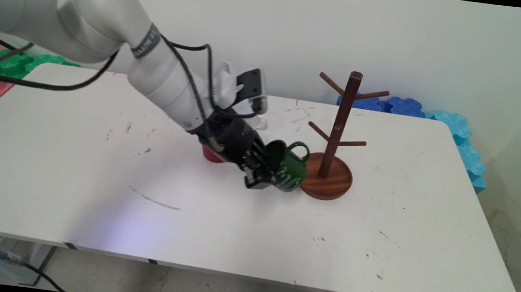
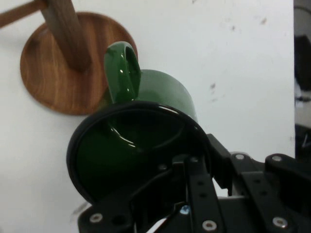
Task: Place the picked object on the table
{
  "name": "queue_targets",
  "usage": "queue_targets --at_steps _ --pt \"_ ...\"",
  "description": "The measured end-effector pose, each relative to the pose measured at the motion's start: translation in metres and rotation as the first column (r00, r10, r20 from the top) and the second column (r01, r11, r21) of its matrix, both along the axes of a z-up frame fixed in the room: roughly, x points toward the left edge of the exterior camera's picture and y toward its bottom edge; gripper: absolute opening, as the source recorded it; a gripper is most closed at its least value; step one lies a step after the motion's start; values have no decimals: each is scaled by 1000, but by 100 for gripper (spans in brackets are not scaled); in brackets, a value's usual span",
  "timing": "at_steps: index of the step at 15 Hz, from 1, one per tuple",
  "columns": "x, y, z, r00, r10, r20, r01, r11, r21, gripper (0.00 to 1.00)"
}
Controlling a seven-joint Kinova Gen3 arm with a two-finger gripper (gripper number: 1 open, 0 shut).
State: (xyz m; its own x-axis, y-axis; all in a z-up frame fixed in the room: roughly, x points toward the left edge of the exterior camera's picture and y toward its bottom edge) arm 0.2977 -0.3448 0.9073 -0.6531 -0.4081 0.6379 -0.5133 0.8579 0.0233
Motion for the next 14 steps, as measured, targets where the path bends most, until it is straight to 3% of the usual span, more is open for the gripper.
queue_targets --at_steps 5,14 --pt "29 7 -4 993 -78 85 81 996 -27 0" --pt "70 15 -16 950 -205 236 221 974 -43 0"
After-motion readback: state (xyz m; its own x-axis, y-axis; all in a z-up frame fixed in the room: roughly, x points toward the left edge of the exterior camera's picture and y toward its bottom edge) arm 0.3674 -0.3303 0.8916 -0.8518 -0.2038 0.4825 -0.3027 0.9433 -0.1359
